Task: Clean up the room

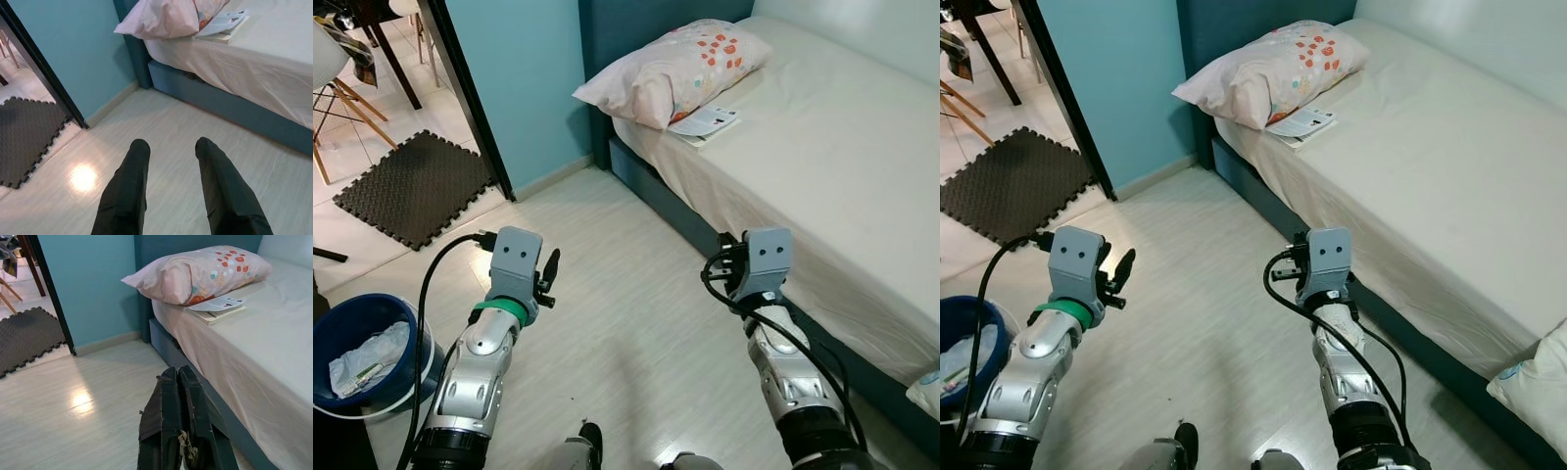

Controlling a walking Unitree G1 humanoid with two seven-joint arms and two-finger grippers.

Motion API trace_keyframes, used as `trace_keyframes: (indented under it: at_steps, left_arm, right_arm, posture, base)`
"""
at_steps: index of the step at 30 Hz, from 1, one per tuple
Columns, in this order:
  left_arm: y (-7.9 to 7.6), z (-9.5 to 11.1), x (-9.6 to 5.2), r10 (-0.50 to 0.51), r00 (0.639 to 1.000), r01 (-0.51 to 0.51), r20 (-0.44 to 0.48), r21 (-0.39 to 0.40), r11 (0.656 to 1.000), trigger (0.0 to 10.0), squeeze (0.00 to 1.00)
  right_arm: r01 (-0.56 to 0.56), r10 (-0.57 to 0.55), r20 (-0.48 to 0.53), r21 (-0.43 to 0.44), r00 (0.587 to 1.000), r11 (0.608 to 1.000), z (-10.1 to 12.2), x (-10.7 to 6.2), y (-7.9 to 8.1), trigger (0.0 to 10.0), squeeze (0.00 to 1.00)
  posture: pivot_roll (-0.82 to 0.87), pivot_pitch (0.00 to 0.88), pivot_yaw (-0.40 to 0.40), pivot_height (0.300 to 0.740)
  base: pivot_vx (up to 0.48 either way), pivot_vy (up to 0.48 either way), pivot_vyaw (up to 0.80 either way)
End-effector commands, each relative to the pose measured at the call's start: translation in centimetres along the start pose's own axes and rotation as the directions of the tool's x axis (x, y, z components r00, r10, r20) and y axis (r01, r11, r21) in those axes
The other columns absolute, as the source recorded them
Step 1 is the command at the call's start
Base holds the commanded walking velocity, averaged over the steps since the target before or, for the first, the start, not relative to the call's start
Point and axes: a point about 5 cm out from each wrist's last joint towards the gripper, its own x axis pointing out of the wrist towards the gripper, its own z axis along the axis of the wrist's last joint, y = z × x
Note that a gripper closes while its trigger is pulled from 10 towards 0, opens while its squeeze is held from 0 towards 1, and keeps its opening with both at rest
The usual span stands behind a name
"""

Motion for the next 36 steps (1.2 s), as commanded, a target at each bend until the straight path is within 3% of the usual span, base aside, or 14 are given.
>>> trace_keyframes:
  at_steps: [1,9,26,36]
  left_arm:
    - [0.02,-0.47,-0.11,0.005,1.0,-0.005,-0.014,0.003,1.0,10.0,0.0]
    - [0.02,-0.46,-0.11,0.006,1.0,-0.006,-0.014,0.004,1.0,10.0,0.0]
    - [0.03,-0.48,-0.04,0.008,1.0,-0.008,-0.012,0.006,1.0,10.0,0.0]
    - [0.09,-0.56,-0.07,0.013,1.0,-0.013,-0.013,0.007,1.0,10.0,0.0]
  right_arm:
    - [-0.01,0.009,-0.021,-0.02,1.0,1.0,-0.5,-0.26,0.16,10.0,0.0]
    - [0.005,-0.006,-0.016,-0.043,1.0,0.999,-0.38,-0.18,-0.08,10.0,0.0]
    - [-0.023,0.023,-0.003,-0.023,1.0,0.999,-0.14,0.01,0.19,10.0,0.0]
    - [-0.049,0.049,-0.001,-0.025,0.999,0.999,-0.14,0.03,0.65,10.0,0.0]
  posture:
    - [-0.08,0.089,0.079,0.74]
    - [-0.08,0.089,0.079,0.74]
    - [-0.08,0.084,0.078,0.74]
    - [-0.08,0.081,0.076,0.74]
  base:
    - [0.431,0.0,0.49]
    - [0.428,0.0,0.56]
    - [0.409,0.014,0.0]
    - [0.398,0.096,0.79]
